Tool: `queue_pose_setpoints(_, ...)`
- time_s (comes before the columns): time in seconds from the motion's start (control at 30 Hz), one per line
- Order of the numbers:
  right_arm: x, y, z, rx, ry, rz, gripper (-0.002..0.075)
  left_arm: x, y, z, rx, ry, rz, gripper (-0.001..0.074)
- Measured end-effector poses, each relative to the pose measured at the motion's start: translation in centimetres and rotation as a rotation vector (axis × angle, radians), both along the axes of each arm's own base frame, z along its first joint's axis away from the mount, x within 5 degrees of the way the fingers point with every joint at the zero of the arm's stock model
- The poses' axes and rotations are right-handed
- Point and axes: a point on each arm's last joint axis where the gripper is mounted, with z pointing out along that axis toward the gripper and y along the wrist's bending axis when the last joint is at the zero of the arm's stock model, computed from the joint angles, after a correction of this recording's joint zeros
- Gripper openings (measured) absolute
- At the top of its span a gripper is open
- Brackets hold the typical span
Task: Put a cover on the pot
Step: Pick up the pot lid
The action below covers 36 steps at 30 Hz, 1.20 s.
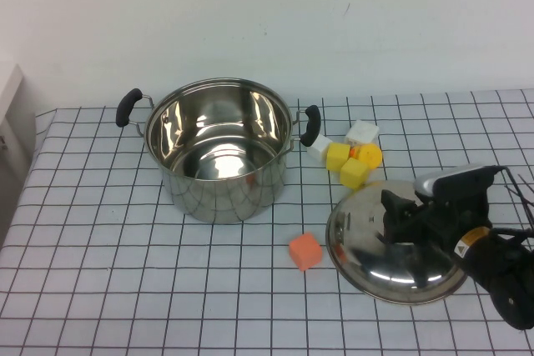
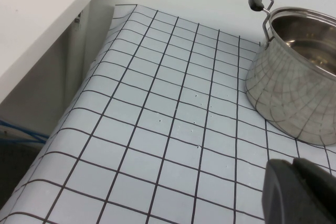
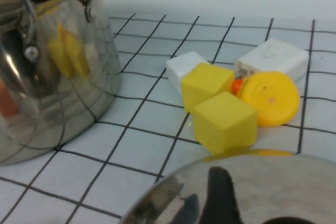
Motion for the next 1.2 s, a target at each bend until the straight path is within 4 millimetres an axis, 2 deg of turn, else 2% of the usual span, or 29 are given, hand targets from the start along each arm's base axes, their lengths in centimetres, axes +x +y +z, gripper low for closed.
queue_pose_setpoints(0.33,-0.1,0.3,-1.5,-0.030,0.058,0.040,0.0471,0.0,0.0,0.0,0.000,0.000,-0.001,-0.0003)
queue_pose_setpoints(0.5,-0.1,0.3,-1.6,-0.034,0.067,0.040,0.0470,0.0,0.0,0.0,0.000,0.000,-0.001,-0.0003)
queue_pose_setpoints(0.57,-0.1,0.3,-1.6,-0.034,0.068,0.040,0.0447,0.0,0.0,0.0,0.000,0.000,-0.001,-0.0003)
queue_pose_setpoints(0.67,-0.2,0.2,-1.7,-0.039,0.083,0.039,0.0349,0.0,0.0,0.0,0.003,0.000,-0.002,-0.0003)
queue_pose_setpoints(0.8,-0.2,0.3,-1.3,-0.024,0.123,0.034,0.0351,0.0,0.0,0.0,0.004,0.000,-0.002,-0.0003)
queue_pose_setpoints(0.9,-0.8,0.1,0.0,-0.035,0.156,0.032,0.0351,0.0,0.0,0.0,0.004,0.000,-0.002,-0.0003)
queue_pose_setpoints(0.97,-1.1,0.0,2.0,-0.048,0.131,0.036,0.0351,0.0,0.0,0.0,0.004,0.000,-0.002,-0.0002)
queue_pose_setpoints(1.03,-1.1,-0.1,4.7,-0.061,0.103,0.038,0.0351,0.0,0.0,0.0,0.004,0.000,-0.002,-0.0003)
queue_pose_setpoints(1.1,-1.3,-0.4,8.7,-0.065,0.059,0.031,0.0351,0.0,0.0,0.0,0.004,0.000,-0.002,-0.0003)
queue_pose_setpoints(1.13,-1.5,-0.5,9.8,-0.074,0.061,0.029,0.0351,0.0,0.0,0.0,0.004,0.000,-0.002,-0.0003)
queue_pose_setpoints(1.2,-2.3,-0.8,13.3,-0.094,0.030,0.039,0.0351,0.0,0.0,0.0,0.004,0.000,-0.002,-0.0003)
